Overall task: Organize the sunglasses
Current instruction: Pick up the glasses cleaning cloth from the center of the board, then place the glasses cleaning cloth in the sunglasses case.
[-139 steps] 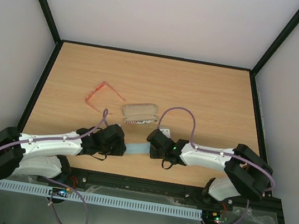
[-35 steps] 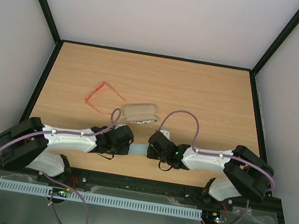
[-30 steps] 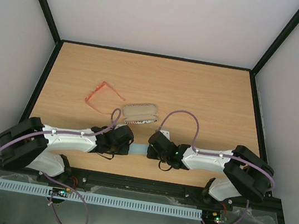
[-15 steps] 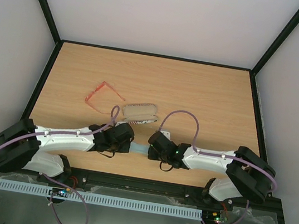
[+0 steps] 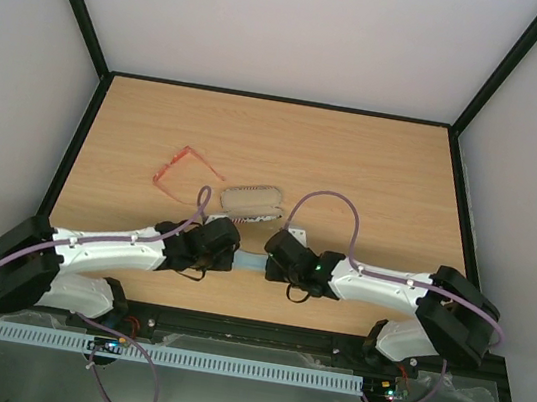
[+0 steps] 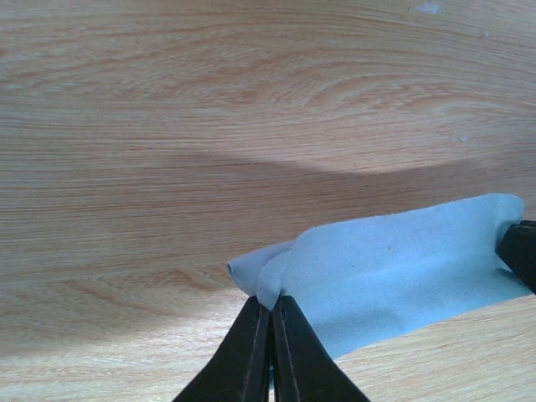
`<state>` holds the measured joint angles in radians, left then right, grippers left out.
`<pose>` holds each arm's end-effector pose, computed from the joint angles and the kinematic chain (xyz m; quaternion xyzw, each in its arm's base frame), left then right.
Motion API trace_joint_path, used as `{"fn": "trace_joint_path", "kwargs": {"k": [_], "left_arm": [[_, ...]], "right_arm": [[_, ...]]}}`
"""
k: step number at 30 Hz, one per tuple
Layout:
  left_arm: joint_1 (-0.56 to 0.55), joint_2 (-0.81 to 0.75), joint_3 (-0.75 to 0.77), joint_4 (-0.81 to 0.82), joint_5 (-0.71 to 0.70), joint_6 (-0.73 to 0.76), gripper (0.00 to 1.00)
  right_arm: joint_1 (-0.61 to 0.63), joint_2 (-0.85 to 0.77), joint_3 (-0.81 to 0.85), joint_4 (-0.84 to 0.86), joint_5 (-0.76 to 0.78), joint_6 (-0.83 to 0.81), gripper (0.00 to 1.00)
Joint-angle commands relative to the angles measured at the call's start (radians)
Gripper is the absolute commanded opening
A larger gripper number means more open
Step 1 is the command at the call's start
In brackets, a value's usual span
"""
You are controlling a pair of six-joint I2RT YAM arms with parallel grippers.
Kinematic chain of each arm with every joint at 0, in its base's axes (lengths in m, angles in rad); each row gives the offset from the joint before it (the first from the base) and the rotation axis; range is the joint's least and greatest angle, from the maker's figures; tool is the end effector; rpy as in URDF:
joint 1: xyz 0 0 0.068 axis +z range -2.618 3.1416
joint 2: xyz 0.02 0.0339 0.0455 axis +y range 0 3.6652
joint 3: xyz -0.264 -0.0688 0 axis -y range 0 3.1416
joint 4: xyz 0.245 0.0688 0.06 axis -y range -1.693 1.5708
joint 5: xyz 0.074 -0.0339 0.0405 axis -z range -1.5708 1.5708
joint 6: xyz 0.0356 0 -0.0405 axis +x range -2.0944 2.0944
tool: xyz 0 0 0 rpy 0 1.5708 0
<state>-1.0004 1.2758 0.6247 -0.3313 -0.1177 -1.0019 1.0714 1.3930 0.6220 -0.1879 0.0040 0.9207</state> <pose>0.1305 -0.1957 0.1744 -0.0178 0.9554 -0.2134 0.2035 0.1217 0.2227 0.1559 -0.0712 0.9509 0.2518 0.1653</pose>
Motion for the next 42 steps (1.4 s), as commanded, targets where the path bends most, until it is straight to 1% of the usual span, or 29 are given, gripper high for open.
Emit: {"fn": "trace_joint_path", "kwargs": {"k": [1,13,26,34,42], "left_arm": [[0.006,-0.027,0.037,-0.046,-0.037,0.009,0.02],[0.051,-0.044,0.08,-0.061,-0.073,0.041,0.02],[0.118,-0.02,0.16,-0.06,-0.096,0.094,0.02],[0.202,0.012,0.172,0.0,-0.087,0.135,0.02],[0.261,0.103,0.204,0.078,-0.071,0.175,0.02]], "right_arm": [[0.001,-0.021,0.056,-0.072,0.062,-0.023,0.01],[-0.096,-0.027,0.135,-0.124,0.057,-0.118,0.01],[-0.178,0.039,0.283,-0.174,0.055,-0.218,0.01],[-0.243,0.121,0.379,-0.179,0.043,-0.28,0.01],[-0.294,0.208,0.458,-0.164,0.021,-0.334,0.01]]}}
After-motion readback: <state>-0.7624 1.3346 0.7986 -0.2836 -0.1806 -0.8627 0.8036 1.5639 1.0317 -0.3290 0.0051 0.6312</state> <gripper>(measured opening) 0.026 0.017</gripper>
